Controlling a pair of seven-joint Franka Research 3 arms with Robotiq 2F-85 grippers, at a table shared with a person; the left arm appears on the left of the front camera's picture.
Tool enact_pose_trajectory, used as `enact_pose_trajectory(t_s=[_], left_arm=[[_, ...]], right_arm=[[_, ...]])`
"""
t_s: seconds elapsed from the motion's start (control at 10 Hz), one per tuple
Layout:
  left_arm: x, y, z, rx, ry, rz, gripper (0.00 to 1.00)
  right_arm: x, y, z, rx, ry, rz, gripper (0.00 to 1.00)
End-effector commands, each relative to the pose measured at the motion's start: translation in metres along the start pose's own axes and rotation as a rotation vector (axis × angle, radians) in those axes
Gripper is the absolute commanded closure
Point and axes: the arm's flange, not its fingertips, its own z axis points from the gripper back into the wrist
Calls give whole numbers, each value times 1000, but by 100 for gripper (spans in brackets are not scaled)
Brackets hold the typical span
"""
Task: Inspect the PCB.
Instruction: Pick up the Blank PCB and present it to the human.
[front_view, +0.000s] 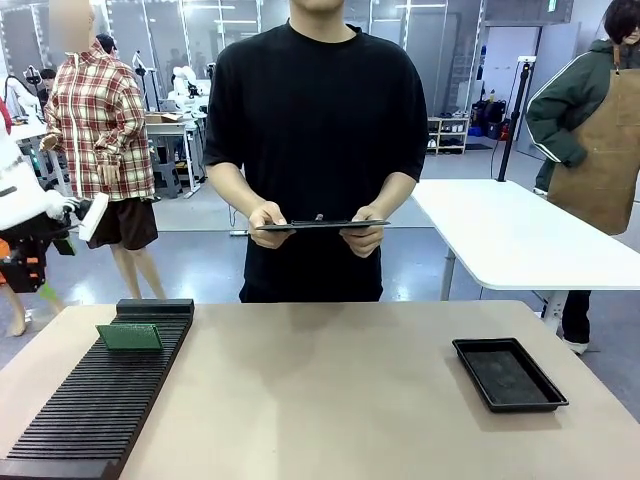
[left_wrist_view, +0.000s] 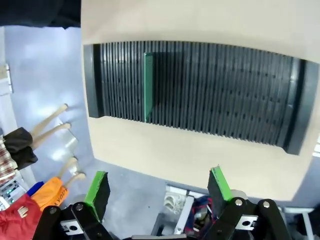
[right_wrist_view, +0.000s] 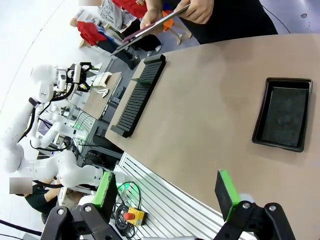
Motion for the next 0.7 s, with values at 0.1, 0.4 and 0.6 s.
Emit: enact_pose_trajectory(t_s=[0.1, 0.4, 0.6], left_arm=[[-3, 5, -47, 21, -45, -22, 0], [-5, 20, -107, -25, -76, -38, 0], [-6, 29, -133, -62, -83, -23, 0]], right_arm=[[2, -1, 0, 9, -7, 22, 0], [2, -1, 0, 9, -7, 22, 0], [2, -1, 0, 9, -7, 22, 0]])
